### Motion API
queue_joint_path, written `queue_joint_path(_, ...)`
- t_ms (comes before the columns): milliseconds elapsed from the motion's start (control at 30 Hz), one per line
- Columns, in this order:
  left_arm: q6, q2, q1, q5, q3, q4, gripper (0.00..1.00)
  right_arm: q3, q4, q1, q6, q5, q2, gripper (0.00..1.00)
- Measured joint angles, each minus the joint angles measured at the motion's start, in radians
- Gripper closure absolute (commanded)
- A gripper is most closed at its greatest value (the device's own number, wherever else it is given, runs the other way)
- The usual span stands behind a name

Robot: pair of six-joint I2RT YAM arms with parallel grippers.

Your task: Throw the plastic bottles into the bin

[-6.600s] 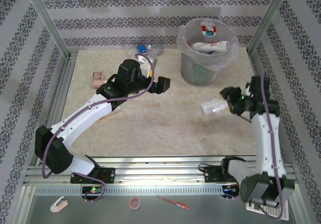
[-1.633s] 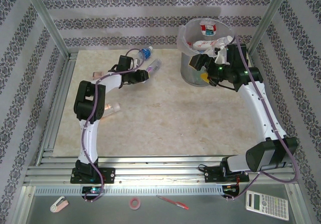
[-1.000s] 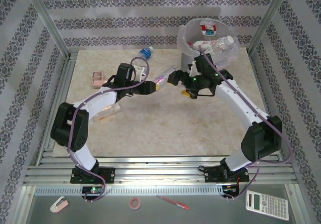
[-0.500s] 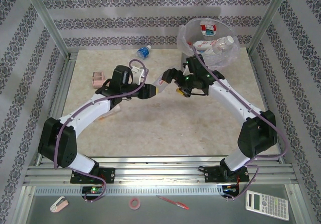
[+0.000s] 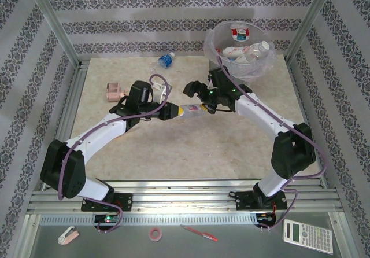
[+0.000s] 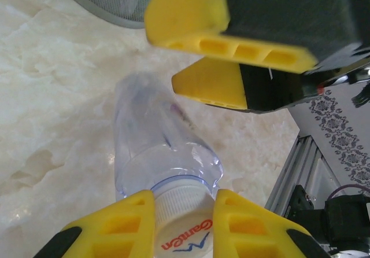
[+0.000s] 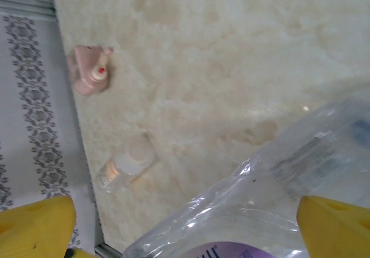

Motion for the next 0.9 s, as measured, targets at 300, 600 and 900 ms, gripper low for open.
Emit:
queue_joint_path(300, -0.002, -0.012, -0.019, -0.020, -0.097, 0.009, 0.84, -0.060, -0.041, 0.000, 0.014, -0.010, 0.000, 0.02)
queue_joint_path(600, -0.079, -0.017, -0.028, -0.100, -0.232, 0.042, 0.49, -0.081, -0.183, 0.007, -0.101, 0.039, -0.006, 0.02)
queue_joint_path(900, -0.146, -0.086, -0.046, -0.126, -0.262, 0.074, 0.07, -0.082, -0.415, -0.066, -0.228, 0.217, -0.201, 0.02)
